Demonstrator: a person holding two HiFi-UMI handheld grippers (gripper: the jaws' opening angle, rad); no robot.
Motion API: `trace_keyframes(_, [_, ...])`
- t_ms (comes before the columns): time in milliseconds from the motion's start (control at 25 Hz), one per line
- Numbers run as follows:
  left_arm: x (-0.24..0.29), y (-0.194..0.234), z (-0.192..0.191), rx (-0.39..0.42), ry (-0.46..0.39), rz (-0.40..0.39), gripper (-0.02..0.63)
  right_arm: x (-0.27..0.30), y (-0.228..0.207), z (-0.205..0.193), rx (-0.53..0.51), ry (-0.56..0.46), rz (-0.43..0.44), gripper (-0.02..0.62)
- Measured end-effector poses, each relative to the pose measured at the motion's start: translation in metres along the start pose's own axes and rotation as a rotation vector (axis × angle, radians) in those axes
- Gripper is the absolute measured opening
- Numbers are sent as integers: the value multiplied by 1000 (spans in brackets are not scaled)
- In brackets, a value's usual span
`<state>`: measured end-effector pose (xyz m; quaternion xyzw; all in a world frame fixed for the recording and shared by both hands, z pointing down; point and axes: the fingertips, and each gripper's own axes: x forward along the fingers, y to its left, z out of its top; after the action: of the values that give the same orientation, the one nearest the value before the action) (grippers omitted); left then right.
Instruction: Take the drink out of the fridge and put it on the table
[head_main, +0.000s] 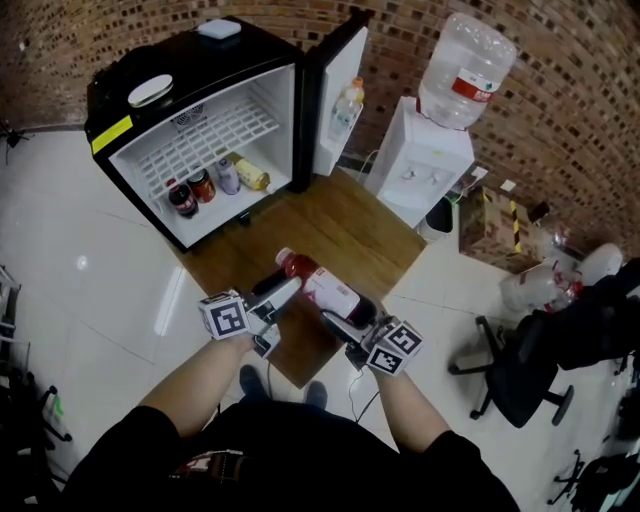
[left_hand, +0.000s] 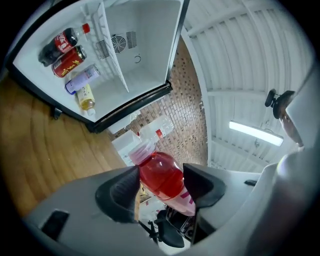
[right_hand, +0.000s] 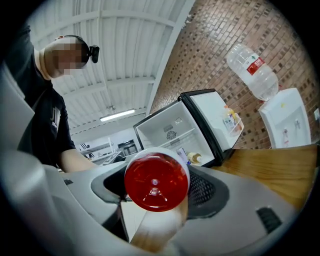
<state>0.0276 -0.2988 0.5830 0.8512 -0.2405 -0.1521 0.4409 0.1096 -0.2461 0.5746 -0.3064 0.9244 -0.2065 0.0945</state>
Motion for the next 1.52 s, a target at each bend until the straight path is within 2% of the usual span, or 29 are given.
trace_keyframes(240, [8,0,-12,41,34,-15,250,-9,-6,-17,-14,68,2,344])
trace_keyframes(520, [5,13,-16,94,67,21,250,-5,-13,-45,-33,164,22,345])
trace_keyframes(920, [-7,31,-13,90,40,57,230,8,-20,-92,-57,298,40,344])
trace_keyframes(1280, [-12,38,-10,89,34,40,216,20,-30,-126,-120,398,34,344])
trace_keyframes(1520, [-15,37,-11,112,60,19,215,29,-36,-147,-173,460,27,344])
